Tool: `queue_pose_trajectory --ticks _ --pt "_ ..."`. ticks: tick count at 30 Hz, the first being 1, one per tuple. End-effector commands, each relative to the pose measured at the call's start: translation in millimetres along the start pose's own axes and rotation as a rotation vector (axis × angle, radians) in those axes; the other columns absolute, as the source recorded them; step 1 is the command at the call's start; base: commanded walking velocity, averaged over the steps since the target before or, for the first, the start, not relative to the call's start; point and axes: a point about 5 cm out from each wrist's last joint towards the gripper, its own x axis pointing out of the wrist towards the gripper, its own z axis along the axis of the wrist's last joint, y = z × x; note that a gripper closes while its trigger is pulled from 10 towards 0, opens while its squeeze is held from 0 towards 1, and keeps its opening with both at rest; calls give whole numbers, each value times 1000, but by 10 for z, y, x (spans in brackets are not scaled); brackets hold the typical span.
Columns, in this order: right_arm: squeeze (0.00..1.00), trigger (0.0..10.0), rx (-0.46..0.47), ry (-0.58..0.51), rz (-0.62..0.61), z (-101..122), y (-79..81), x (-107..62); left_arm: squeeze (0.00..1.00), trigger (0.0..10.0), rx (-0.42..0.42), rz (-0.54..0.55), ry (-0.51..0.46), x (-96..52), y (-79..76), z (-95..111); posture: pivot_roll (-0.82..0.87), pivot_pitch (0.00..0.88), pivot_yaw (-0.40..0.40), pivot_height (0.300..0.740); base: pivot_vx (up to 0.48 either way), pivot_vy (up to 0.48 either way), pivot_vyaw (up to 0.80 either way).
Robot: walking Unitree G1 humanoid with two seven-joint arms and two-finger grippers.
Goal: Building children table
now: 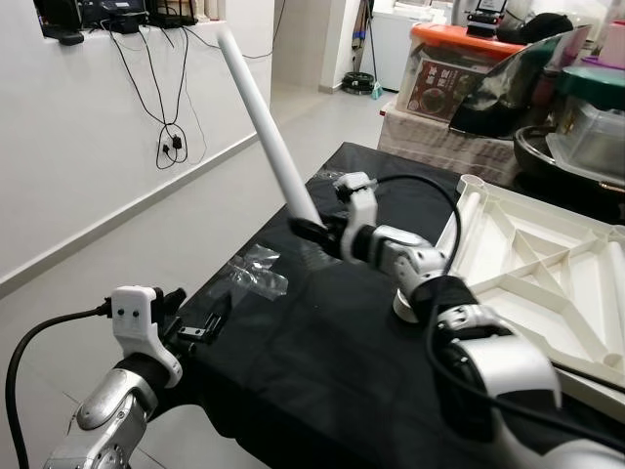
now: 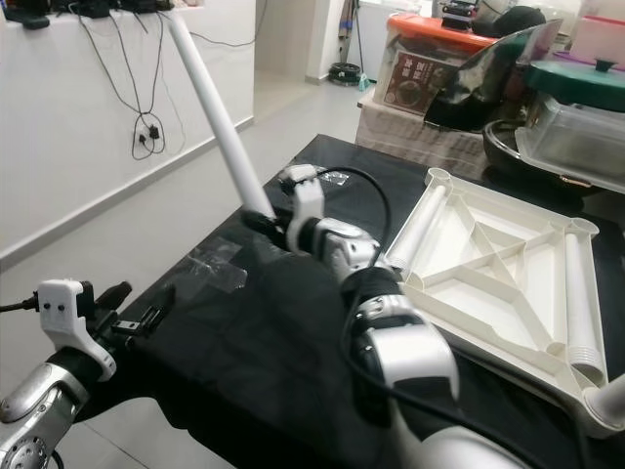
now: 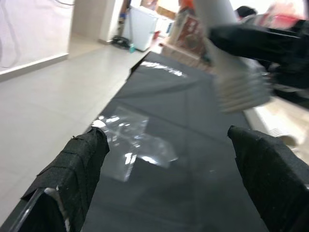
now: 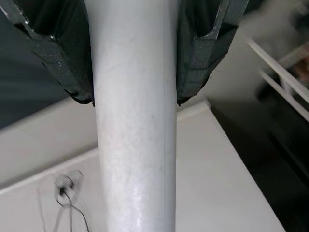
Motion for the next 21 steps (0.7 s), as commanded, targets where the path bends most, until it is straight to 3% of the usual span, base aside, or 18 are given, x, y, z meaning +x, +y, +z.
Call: queue_pose_trajectory --ticks 1,7,8,10,11,16,21 --pt "0 0 37 -38 30 -38 142 44 0 10000 -53 -44 -18 27 -31 49 75 0 -90 740 0 0 0" --pt "0 0 36 -27 156 -265 501 121 0 10000 -162 -95 -74 108 -55 135 84 0 -92 740 0 0 0" --pt "0 0 39 -22 186 -295 576 120 0 10000 -170 -103 -76 127 -49 138 81 0 -89 740 0 0 0" --pt "0 0 39 -22 186 -295 576 120 0 10000 -170 -103 -76 127 -49 138 81 0 -89 740 0 0 0" --pt "0 0 35 -21 232 -300 686 106 0 10000 -176 -110 -70 149 -30 130 73 0 -83 740 0 0 0" --pt "0 0 22 -32 286 -267 838 64 0 10000 -201 -129 -53 188 -15 106 70 0 -81 740 0 0 0" --pt "0 0 25 -35 287 -251 869 46 0 10000 -207 -146 -39 200 -35 89 67 0 -78 740 0 0 0"
